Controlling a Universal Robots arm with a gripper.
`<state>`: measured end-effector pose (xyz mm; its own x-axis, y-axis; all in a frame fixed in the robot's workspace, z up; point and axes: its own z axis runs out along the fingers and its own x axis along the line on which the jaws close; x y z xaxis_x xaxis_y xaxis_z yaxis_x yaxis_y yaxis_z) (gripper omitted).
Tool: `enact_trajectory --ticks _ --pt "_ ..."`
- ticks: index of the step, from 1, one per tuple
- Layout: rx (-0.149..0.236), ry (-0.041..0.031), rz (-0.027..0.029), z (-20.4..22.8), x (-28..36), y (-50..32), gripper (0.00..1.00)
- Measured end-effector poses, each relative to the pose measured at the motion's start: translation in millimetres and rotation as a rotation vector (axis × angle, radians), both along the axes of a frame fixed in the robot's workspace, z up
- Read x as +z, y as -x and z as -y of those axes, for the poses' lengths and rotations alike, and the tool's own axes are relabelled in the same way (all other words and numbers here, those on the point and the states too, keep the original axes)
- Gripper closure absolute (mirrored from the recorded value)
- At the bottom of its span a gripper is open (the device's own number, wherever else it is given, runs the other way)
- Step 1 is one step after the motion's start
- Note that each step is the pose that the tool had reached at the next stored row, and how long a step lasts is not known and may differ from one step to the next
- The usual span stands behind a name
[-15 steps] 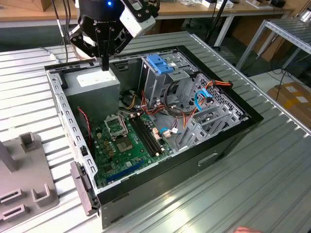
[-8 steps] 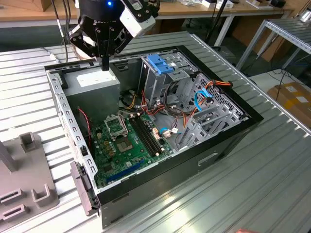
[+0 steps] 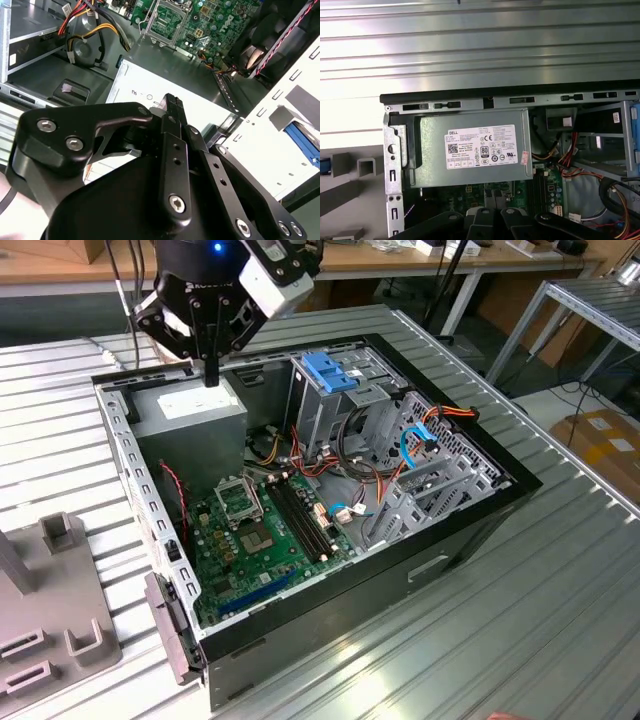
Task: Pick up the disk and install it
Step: 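Reach for the disk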
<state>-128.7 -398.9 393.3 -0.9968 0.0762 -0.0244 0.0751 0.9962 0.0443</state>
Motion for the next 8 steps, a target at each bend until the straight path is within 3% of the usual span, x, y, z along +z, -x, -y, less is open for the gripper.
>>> enact_trajectory --ticks 8 --pt "0.0 0.0 0.0001 0.0 0.0 4.2 0.89"
